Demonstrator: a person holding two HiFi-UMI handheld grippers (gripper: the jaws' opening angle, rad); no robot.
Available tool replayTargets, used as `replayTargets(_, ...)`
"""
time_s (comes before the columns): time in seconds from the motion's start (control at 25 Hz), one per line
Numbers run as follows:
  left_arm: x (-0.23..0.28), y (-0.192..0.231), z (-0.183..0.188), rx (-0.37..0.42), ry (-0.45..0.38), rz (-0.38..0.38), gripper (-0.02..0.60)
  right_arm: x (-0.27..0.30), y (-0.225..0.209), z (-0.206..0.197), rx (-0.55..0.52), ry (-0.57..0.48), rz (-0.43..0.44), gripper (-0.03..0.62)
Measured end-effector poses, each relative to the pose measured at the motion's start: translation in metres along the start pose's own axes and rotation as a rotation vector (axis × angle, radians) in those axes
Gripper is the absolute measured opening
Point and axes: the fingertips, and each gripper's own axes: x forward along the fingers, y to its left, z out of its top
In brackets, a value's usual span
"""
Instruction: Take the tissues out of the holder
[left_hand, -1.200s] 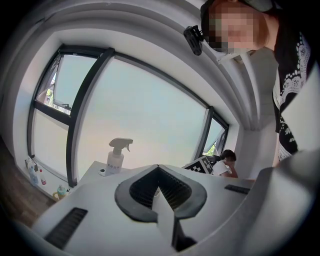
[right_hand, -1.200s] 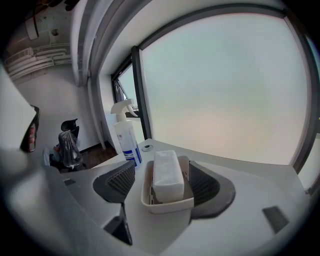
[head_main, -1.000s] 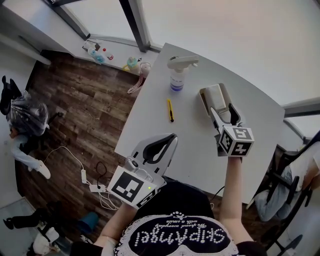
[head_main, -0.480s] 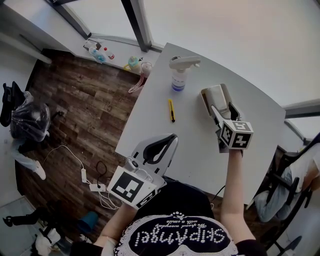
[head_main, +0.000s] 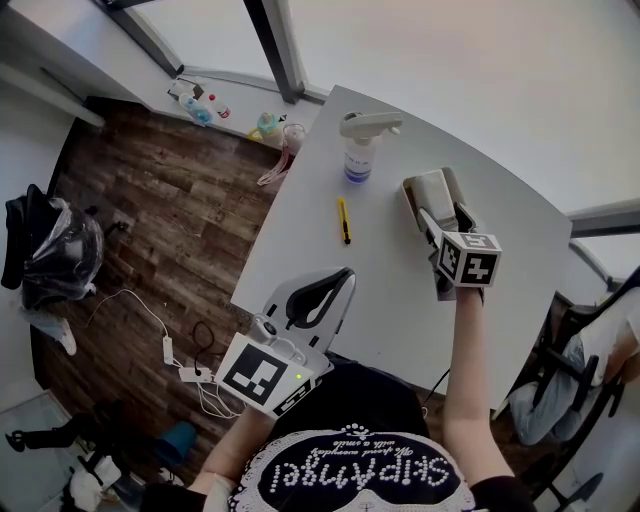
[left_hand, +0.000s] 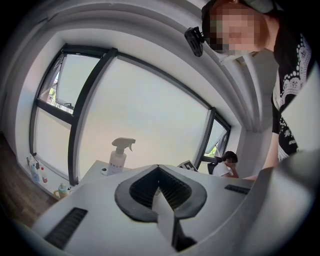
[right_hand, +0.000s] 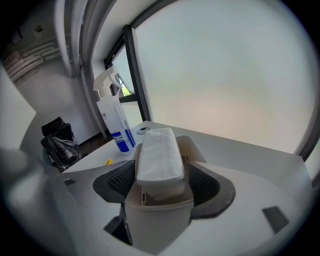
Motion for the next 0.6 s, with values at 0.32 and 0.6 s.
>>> replayTargets(0.32, -0.002, 0.003, 0.002, -0.002, -0.01, 0.018, 0.002, 0.009, -0.002, -0.003, -0.003, 0.031, 0.005, 0.319)
replayTargets(0.6, -0.002, 0.001, 0.002, -0.003, -0.014, 0.016, 0.002, 0.012, -0.002, -0.007, -0.042, 0.087, 0.002, 0.319)
